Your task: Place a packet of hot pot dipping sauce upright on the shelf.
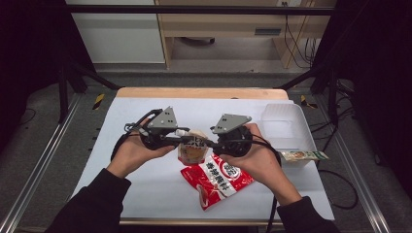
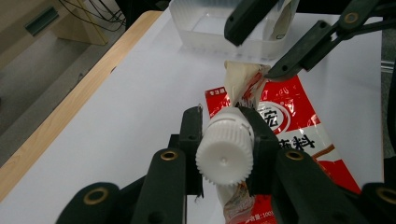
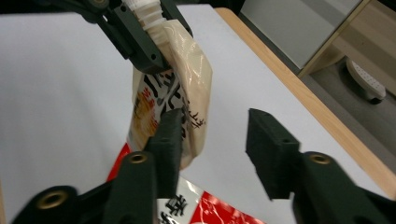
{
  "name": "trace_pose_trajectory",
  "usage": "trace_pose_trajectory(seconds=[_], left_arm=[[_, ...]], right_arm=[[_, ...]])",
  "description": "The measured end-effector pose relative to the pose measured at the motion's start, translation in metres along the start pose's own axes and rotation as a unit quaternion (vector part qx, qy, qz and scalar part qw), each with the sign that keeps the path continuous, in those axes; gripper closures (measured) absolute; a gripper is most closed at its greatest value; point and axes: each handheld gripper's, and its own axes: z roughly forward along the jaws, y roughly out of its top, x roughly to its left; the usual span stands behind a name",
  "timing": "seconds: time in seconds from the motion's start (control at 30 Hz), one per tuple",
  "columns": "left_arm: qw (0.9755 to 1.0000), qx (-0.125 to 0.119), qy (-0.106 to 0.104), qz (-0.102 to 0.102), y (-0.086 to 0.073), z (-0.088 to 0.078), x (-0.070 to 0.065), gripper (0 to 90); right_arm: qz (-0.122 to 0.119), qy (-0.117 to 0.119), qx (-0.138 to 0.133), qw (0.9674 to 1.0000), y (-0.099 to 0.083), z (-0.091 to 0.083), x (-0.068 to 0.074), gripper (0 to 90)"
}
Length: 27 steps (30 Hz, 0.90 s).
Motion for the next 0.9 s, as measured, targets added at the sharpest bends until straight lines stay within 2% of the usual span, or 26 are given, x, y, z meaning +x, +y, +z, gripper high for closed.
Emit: trace_pose_trajectory(seconds=[0.1, 0.3, 0.5, 0.67, 0.9], left_arm=[[1.0, 0.002, 0.0, 0.004, -0.001, 0.001, -0.001, 72.5], [0.9998, 0.008, -0.007, 0.016, -0.002, 0.004, -0.003, 72.5], [0.9995, 0.01, -0.014, 0.025, -0.002, 0.006, -0.005, 72.5], [0.9994, 0.008, -0.021, 0.026, -0.001, 0.008, -0.008, 72.5], [0.9993, 0.006, -0.024, 0.026, -0.003, 0.009, -0.009, 72.4]], right_arm=[[-0.027, 0.003, 0.021, 0.9994, 0.007, 0.0, -0.001, 45.2], [-0.069, 0.019, 0.056, 0.9958, 0.017, 0.004, 0.001, 43.6], [-0.091, 0.038, 0.088, 0.9912, 0.022, 0.009, 0.003, 42.5], [-0.096, 0.055, 0.099, 0.9889, 0.026, 0.014, 0.002, 49.4], [-0.105, 0.072, 0.117, 0.9849, 0.025, 0.018, 0.003, 69.5]])
